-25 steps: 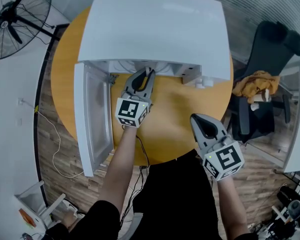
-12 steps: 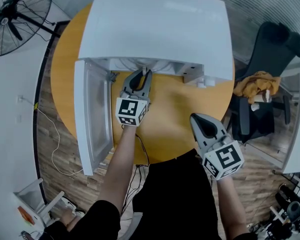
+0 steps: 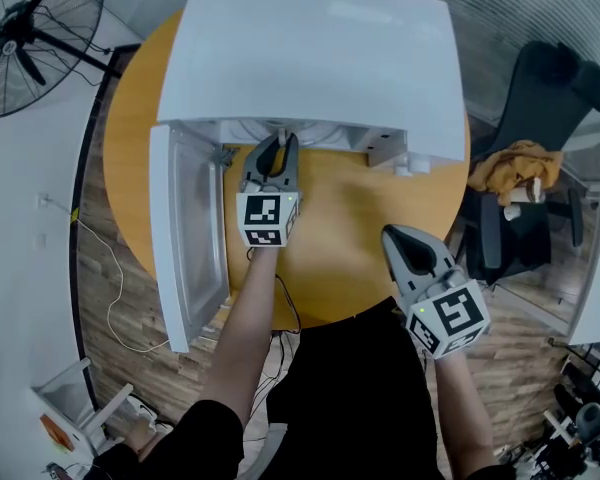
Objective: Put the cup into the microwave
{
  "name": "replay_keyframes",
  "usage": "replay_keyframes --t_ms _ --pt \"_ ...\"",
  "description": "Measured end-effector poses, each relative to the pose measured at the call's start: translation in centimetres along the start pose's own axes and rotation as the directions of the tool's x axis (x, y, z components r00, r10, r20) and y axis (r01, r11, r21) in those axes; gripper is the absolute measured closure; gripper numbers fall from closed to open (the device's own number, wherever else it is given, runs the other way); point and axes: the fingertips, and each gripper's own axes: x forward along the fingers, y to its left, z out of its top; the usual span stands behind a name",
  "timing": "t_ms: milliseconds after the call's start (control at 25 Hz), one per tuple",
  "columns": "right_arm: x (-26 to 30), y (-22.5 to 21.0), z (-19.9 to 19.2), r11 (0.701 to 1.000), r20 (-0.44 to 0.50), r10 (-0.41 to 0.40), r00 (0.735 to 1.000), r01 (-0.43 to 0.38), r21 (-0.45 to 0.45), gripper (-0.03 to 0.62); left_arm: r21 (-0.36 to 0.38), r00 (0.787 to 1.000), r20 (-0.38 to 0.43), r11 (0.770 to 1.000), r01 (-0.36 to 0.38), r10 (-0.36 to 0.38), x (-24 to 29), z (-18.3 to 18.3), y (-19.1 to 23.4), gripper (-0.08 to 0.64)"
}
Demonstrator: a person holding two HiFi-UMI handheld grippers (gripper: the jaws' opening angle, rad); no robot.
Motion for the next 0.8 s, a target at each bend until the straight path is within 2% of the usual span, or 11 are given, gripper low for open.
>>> replay_keyframes --t_ms 120,480,560,800 --pt "-0.1 0.0 -0.1 1.0 -0.003 -0.001 1.0 0.001 0.005 0.583 -0.012 0.999 0.009 0.999 0.042 -0.042 -0.1 0.1 -0.2 0.52" --pt "0.5 0.0 0.1 1.0 -0.002 0.006 1.0 -0.006 0.008 0.583 -0.045 0.989 0.067 0.99 0.131 -0.128 -0.9 0.3 -0.5 0.448" --pt "0.6 0.1 0.0 1.0 -0.003 0.009 1.0 -0.009 0.009 0.583 -0.043 0.99 0.07 0.991 0.128 -0.125 -1.0 0.2 -0.2 0.443" --pt "0.8 0.3 0.1 1.0 -0.002 0.011 1.0 -0.011 0.009 0.583 -0.027 0.997 0.063 0.998 0.056 -0.054 -1.0 0.2 1.0 0.463"
